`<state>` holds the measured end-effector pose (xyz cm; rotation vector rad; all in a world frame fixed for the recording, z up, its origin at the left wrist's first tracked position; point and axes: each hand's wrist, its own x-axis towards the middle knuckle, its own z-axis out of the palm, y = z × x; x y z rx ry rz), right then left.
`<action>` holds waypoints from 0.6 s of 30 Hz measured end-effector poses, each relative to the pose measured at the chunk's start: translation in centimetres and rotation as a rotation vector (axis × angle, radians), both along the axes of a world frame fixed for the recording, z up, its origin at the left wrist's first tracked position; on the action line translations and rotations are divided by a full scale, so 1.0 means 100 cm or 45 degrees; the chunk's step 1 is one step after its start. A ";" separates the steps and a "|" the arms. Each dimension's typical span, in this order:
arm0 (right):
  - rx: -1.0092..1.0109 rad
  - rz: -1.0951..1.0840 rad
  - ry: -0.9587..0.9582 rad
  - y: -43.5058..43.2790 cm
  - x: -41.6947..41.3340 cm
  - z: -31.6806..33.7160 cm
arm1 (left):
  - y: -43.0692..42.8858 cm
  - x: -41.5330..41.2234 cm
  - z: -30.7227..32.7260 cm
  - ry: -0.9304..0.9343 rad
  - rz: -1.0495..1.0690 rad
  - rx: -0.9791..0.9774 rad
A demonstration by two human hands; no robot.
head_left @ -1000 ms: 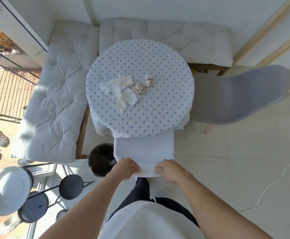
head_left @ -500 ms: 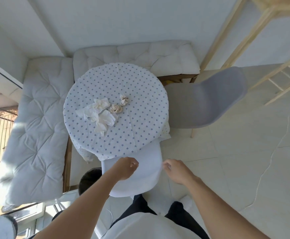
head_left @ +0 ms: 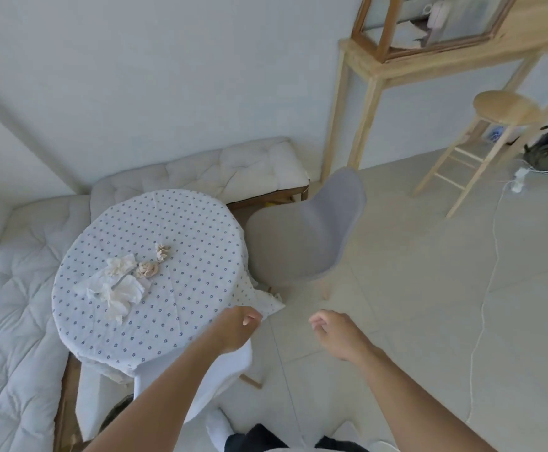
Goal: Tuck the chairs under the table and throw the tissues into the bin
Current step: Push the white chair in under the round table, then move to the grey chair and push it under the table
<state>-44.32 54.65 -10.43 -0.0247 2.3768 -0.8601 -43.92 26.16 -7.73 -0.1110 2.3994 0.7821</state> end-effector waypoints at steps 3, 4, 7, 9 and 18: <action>-0.008 -0.020 0.075 0.053 -0.020 0.011 | 0.052 -0.019 0.014 0.053 0.013 0.021; -0.005 -0.017 0.104 0.069 -0.026 0.016 | 0.067 -0.025 0.018 0.087 0.012 0.032; -0.004 -0.027 0.172 0.111 -0.044 0.036 | 0.110 -0.044 0.034 0.134 0.021 0.032; -0.006 -0.044 0.216 0.134 -0.059 0.049 | 0.130 -0.058 0.043 0.128 0.045 0.039; 0.017 -0.051 0.375 0.198 -0.142 0.072 | 0.183 -0.140 0.050 0.178 0.006 -0.005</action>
